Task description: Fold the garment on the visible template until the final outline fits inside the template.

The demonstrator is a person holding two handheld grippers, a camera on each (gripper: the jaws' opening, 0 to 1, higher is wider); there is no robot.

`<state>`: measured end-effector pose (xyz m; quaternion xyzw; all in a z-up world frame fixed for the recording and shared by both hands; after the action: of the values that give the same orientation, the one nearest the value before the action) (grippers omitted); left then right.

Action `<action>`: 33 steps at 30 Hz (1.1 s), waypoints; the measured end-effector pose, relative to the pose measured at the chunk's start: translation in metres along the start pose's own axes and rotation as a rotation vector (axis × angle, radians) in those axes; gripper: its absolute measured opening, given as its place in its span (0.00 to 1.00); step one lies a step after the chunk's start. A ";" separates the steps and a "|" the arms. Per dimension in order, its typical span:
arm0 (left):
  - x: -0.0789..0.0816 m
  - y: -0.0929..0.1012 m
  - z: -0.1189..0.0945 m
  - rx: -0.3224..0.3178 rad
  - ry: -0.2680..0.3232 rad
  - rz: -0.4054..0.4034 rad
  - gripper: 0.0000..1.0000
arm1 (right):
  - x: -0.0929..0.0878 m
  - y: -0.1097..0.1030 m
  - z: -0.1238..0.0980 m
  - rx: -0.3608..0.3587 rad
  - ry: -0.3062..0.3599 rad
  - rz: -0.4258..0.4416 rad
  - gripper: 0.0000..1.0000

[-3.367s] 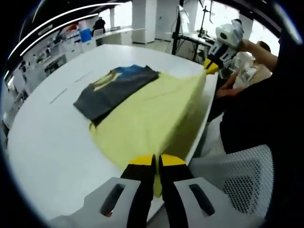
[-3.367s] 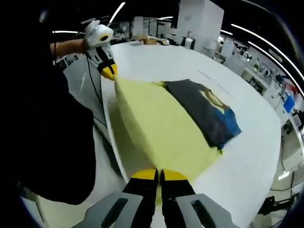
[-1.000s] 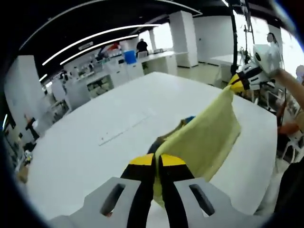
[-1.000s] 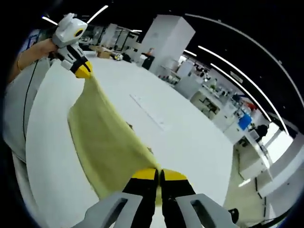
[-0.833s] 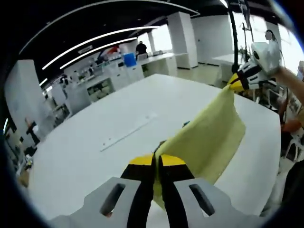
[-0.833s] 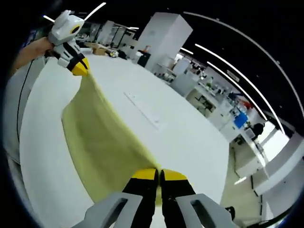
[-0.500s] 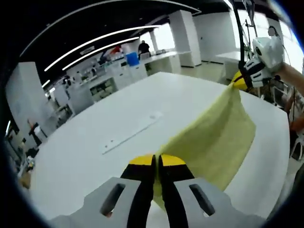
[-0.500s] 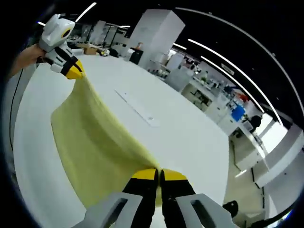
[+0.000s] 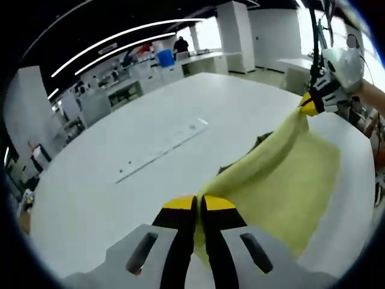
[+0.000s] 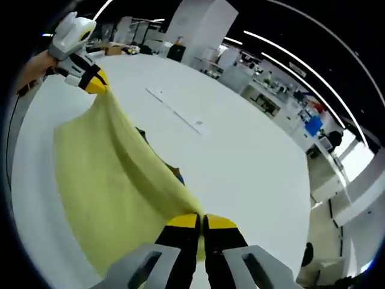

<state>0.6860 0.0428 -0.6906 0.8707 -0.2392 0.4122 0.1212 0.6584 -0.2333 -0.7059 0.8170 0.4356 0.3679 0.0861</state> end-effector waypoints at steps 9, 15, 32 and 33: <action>-0.021 -0.016 0.032 0.039 -0.050 0.004 0.02 | -0.012 -0.007 0.034 0.063 0.016 0.043 0.00; -0.033 -0.021 0.044 0.056 -0.077 0.013 0.01 | -0.019 -0.009 0.045 0.079 -0.002 0.051 0.01; -0.043 -0.028 0.032 0.020 -0.103 0.028 0.20 | -0.030 -0.011 0.031 0.092 -0.015 0.045 0.27; -0.044 -0.029 0.031 0.026 -0.107 0.038 0.20 | -0.032 -0.009 0.032 0.085 -0.019 0.035 0.25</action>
<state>0.6973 0.0689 -0.7445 0.8884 -0.2563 0.3701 0.0892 0.6627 -0.2466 -0.7495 0.8308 0.4356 0.3430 0.0490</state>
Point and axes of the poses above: the point that each gripper's makers call its tool centre point, and the gripper's own axes: z roughly forward along the fingers, y roughly to its right, x roughly out of its top, the point moved 1 cm from there along -z, roughly backward along the fingers, and after that the axes turned 13 degrees about -z, right-handed, at the moved point
